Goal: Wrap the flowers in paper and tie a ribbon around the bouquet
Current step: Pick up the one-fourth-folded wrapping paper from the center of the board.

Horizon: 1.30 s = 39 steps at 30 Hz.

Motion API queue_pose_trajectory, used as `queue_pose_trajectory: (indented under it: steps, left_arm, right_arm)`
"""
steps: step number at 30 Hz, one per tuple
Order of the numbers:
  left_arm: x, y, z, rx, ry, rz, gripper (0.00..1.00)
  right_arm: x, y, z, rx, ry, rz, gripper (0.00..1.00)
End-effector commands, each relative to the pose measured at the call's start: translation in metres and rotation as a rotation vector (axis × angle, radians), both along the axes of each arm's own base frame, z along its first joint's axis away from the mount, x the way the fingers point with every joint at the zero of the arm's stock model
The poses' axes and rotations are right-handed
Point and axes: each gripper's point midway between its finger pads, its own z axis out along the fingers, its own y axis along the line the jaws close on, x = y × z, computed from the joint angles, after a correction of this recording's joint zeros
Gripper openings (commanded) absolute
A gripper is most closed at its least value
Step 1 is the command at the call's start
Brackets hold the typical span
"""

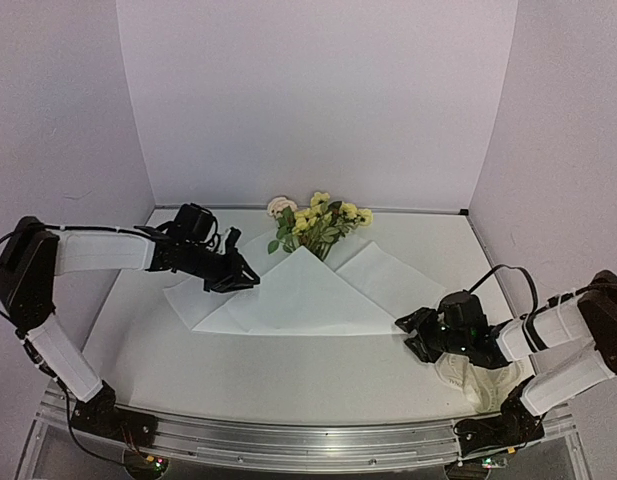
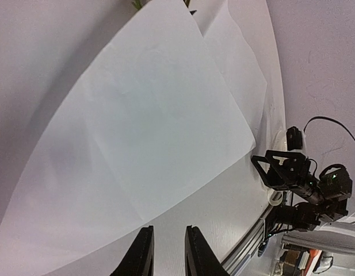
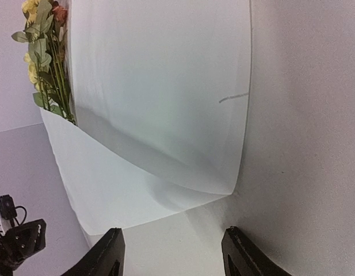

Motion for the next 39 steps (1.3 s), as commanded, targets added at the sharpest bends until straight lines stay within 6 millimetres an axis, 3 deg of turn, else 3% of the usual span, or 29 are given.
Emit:
queue_pose_trajectory:
  steps: [1, 6, 14, 24, 31, 39]
  left_arm:
    - [0.011, -0.063, 0.002, -0.079, -0.031, -0.131, 0.2]
    - [0.006, -0.109, -0.009, -0.128, -0.013, -0.222, 0.18]
    - [0.007, -0.143, -0.044, -0.091, 0.029, -0.258, 0.17]
    - [0.014, -0.138, -0.096, 0.056, 0.095, -0.198, 0.15]
    - [0.012, -0.132, -0.111, 0.095, 0.129, -0.183, 0.15]
    - [0.009, -0.131, -0.118, 0.099, 0.156, -0.181, 0.14]
  right_arm:
    - [-0.029, -0.036, -0.047, -0.247, 0.156, -0.02, 0.6]
    - [-0.033, -0.03, -0.056, -0.222, 0.15, -0.032, 0.59]
    - [-0.034, -0.038, -0.07, -0.217, 0.134, -0.072, 0.56]
    - [-0.034, -0.037, -0.073, -0.212, 0.123, -0.067, 0.54]
    - [-0.05, -0.047, -0.074, -0.234, 0.16, -0.079, 0.54]
    - [-0.055, -0.072, -0.07, -0.333, 0.147, -0.149, 0.56]
